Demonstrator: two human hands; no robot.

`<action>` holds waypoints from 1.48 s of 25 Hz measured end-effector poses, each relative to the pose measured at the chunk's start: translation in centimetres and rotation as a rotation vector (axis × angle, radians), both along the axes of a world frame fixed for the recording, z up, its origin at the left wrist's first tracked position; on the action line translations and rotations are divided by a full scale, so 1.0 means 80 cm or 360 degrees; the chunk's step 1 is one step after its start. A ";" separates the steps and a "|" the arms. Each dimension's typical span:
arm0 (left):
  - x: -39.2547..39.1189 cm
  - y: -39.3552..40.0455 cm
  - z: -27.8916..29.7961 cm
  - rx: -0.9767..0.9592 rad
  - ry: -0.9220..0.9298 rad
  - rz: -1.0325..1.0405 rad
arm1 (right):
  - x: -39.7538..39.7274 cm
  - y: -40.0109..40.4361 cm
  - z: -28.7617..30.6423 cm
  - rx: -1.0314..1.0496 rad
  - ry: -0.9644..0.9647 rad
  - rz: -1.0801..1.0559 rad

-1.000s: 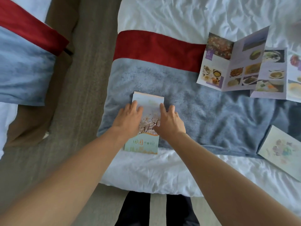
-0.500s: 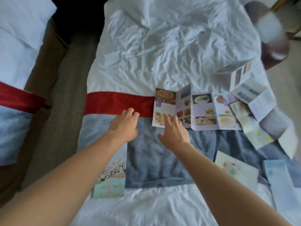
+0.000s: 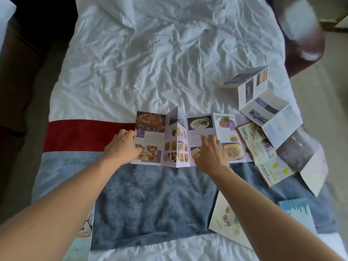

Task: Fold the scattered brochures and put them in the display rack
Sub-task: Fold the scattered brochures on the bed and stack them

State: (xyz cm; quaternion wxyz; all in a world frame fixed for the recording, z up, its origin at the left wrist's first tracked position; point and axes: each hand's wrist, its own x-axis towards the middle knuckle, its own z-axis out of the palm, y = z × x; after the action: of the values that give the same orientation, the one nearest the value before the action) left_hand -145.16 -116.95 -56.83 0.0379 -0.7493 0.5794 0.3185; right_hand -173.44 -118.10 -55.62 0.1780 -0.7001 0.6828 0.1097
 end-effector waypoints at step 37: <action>-0.109 -0.063 -0.080 0.0201 0.1513 0.1138 | 0.034 -0.060 -0.054 0.0181 -0.1483 -0.0880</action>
State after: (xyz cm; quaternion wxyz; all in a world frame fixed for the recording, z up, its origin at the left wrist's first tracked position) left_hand -153.84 -121.96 -63.21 -0.2905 -0.6695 0.2245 0.6457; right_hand -170.75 -122.90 -59.93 0.5214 -0.4584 0.6832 -0.2263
